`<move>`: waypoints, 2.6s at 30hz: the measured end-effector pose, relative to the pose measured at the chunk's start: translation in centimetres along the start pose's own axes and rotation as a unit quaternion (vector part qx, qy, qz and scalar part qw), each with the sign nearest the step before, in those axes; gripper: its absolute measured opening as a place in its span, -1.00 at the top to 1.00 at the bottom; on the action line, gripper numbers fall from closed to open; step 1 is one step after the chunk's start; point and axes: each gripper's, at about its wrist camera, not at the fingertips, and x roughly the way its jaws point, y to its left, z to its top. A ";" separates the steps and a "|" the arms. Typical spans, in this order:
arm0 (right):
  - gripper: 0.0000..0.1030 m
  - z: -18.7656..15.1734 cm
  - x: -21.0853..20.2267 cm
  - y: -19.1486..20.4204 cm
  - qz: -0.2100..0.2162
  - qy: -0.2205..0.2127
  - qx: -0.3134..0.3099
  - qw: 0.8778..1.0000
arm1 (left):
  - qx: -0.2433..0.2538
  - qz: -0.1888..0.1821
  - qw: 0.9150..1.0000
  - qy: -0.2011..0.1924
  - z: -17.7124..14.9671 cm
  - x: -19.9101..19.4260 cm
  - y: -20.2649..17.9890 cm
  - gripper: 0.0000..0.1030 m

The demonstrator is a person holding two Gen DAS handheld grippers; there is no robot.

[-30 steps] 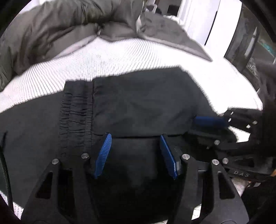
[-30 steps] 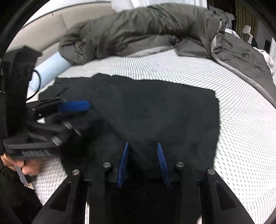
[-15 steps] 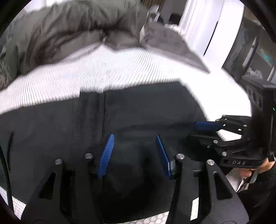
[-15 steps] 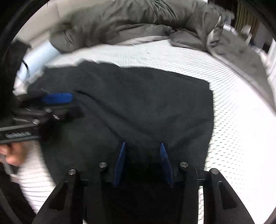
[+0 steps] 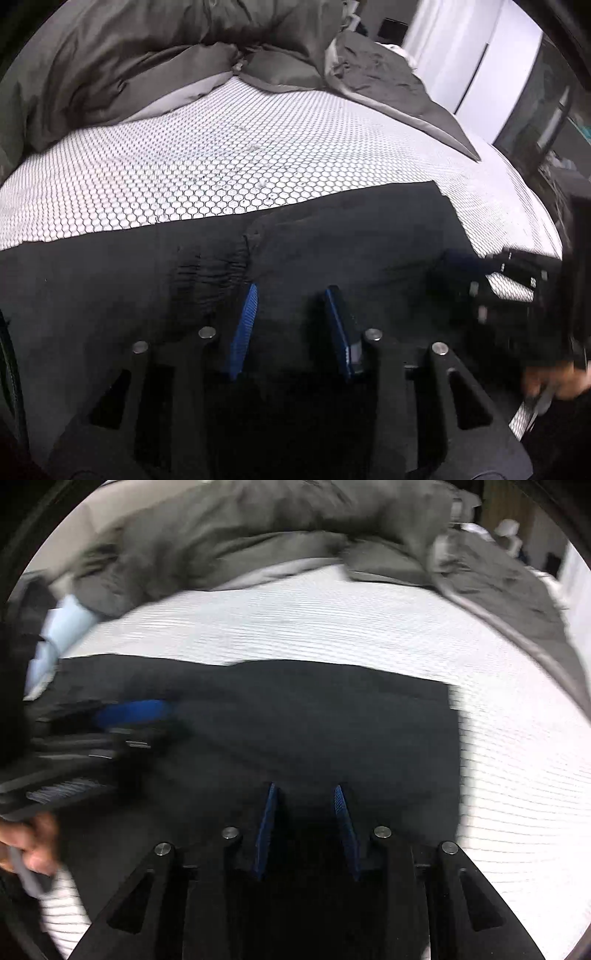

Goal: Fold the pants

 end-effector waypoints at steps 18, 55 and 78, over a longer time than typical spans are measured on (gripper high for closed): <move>-0.90 -4.6 -6.6 0.3 0.178 -0.052 0.030 0.982 | -0.257 0.136 0.952 -0.097 -10.9 -17.0 17.2 -0.97; -0.90 -8.1 -7.6 -11.2 0.061 -0.056 0.134 0.987 | -0.023 -0.074 0.996 -0.044 -7.4 -5.3 -14.9 -0.22; -0.36 -5.6 -5.4 -5.6 0.323 -0.027 0.152 0.934 | -0.101 0.044 0.987 -0.116 -6.7 -5.2 0.2 -0.55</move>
